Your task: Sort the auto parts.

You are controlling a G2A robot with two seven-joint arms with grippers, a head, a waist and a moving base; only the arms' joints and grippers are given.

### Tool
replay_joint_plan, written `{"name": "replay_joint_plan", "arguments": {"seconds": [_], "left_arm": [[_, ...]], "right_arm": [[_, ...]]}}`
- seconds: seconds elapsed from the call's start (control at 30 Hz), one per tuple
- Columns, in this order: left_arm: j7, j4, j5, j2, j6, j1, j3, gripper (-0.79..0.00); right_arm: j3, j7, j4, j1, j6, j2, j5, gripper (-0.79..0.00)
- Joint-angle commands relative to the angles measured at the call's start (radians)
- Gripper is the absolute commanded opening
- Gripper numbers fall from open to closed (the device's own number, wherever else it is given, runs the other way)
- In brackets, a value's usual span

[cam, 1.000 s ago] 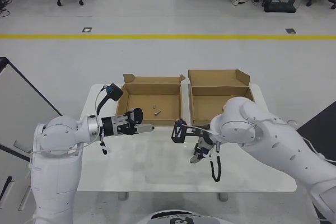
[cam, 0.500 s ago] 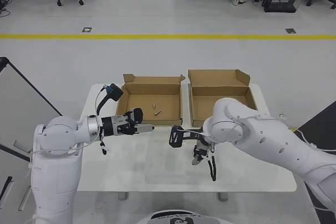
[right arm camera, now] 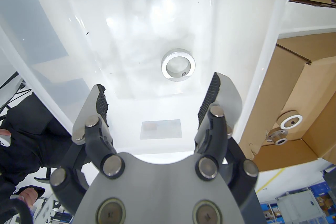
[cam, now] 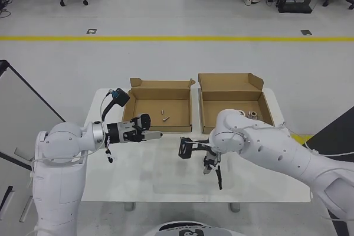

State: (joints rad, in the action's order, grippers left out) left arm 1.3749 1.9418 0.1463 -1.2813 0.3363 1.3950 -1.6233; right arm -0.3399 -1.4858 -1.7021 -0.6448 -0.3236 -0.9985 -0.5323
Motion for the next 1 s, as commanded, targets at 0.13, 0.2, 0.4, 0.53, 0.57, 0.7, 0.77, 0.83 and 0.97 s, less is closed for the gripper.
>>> {"name": "replay_joint_plan", "arguments": {"seconds": [0.13, 0.2, 0.4, 0.53, 0.57, 0.7, 0.77, 0.83, 0.97], "left_arm": [[0.0, 0.0, 0.0, 0.0, 0.0, 0.0, 0.0, 0.0], [0.0, 0.0, 0.0, 0.0, 0.0, 0.0, 0.0, 0.0], [0.0, 0.0, 0.0, 0.0, 0.0, 0.0, 0.0, 0.0], [0.0, 0.0, 0.0, 0.0, 0.0, 0.0, 0.0, 0.0], [0.0, 0.0, 0.0, 0.0, 0.0, 0.0, 0.0, 0.0], [0.0, 0.0, 0.0, 0.0, 0.0, 0.0, 0.0, 0.0], [0.0, 0.0, 0.0, 0.0, 0.0, 0.0, 0.0, 0.0], [0.0, 0.0, 0.0, 0.0, 0.0, 0.0, 0.0, 0.0], [0.0, 0.0, 0.0, 0.0, 0.0, 0.0, 0.0, 0.0]], "right_arm": [[0.034, 0.004, 0.024, -0.001, 0.005, -0.025, -0.062, -0.459], [0.042, 0.001, 0.031, -0.001, 0.009, -0.031, -0.083, -0.489], [0.059, -0.005, 0.05, -0.006, 0.044, -0.047, -0.152, -0.529], [0.067, -0.005, 0.063, -0.012, 0.059, -0.057, -0.186, -0.533], [0.068, -0.005, 0.067, -0.013, 0.061, -0.06, -0.192, -0.533], [0.073, -0.006, 0.084, -0.016, 0.068, -0.07, -0.217, -0.533], [0.072, -0.004, 0.091, -0.017, 0.071, -0.076, -0.223, -0.545], [0.074, -0.01, 0.099, -0.018, 0.078, -0.081, -0.236, -0.566], [0.074, -0.013, 0.111, -0.021, 0.083, -0.091, -0.244, -0.582]]}}
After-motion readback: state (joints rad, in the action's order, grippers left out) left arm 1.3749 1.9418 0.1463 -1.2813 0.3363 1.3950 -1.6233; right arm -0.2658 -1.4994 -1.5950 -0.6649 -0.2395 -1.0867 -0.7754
